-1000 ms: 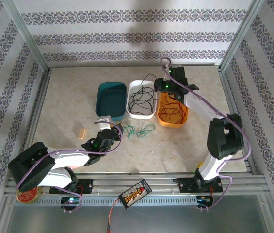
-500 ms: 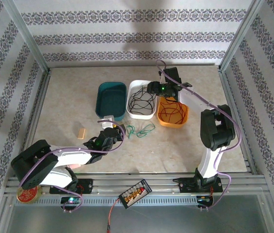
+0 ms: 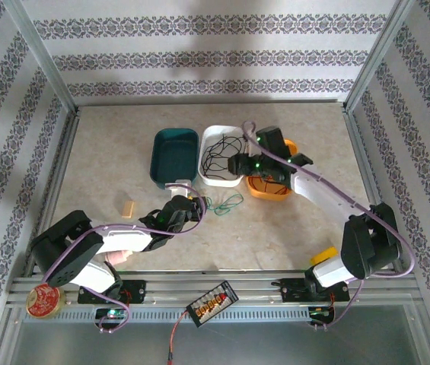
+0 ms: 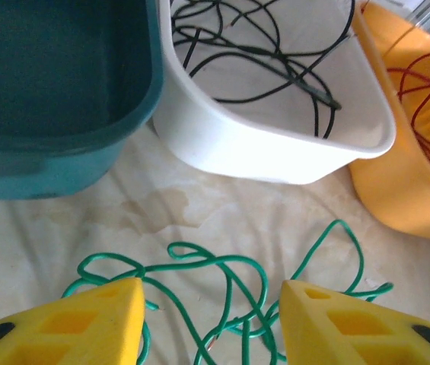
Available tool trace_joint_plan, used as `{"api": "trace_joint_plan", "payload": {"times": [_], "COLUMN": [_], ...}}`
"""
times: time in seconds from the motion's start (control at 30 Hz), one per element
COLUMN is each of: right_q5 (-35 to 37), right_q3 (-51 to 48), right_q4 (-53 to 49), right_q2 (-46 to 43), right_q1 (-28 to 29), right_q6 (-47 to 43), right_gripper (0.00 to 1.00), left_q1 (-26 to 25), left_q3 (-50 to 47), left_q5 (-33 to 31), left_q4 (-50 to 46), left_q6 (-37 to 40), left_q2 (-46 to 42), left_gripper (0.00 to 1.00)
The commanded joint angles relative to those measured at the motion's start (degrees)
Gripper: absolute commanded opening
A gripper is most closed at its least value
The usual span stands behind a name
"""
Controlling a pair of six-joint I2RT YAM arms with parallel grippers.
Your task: Untangle the cables
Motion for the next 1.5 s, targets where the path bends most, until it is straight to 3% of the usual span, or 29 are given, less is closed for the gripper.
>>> {"api": "trace_joint_plan", "payload": {"times": [0.0,0.4,0.9,1.07,1.27,1.47], "right_q5": [-5.0,3.8,-4.0,-5.7,-4.0,-2.8], "right_q3": [-4.1,-9.8,-9.5,-10.8,-12.2,-12.4], "right_q4": [-2.5,-4.0,1.6,3.5,4.2,2.2], "right_q2": [-0.7,4.6,10.8,9.6,5.6,-1.2], "right_q1": [3.7,4.8,3.7,4.1,4.0,3.5], "right_q6": [-1.9,1.9,3.0,4.1,3.7,3.2], "right_gripper": [0.54,0.52,0.48,0.38,0.01,0.0], "left_q1": [0.0,-0.3,-0.4,-0.4,-0.6,-0.7], "left_q3": [1.1,2.7,3.3,3.6,4.3,3.8], "left_q5": [-0.5,-0.2,-0.3,-0.1,0.8,1.9], "left_q4": [-1.1,-3.5,-4.6,-4.6,-4.5,-2.9], "left_q6": [-0.4,0.5,0.4,0.4,0.7,1.6], "left_q2": [0.6,1.3,1.6,2.0,2.7,2.1], "left_gripper": [0.5,0.5,0.5,0.5,0.5,0.51]}}
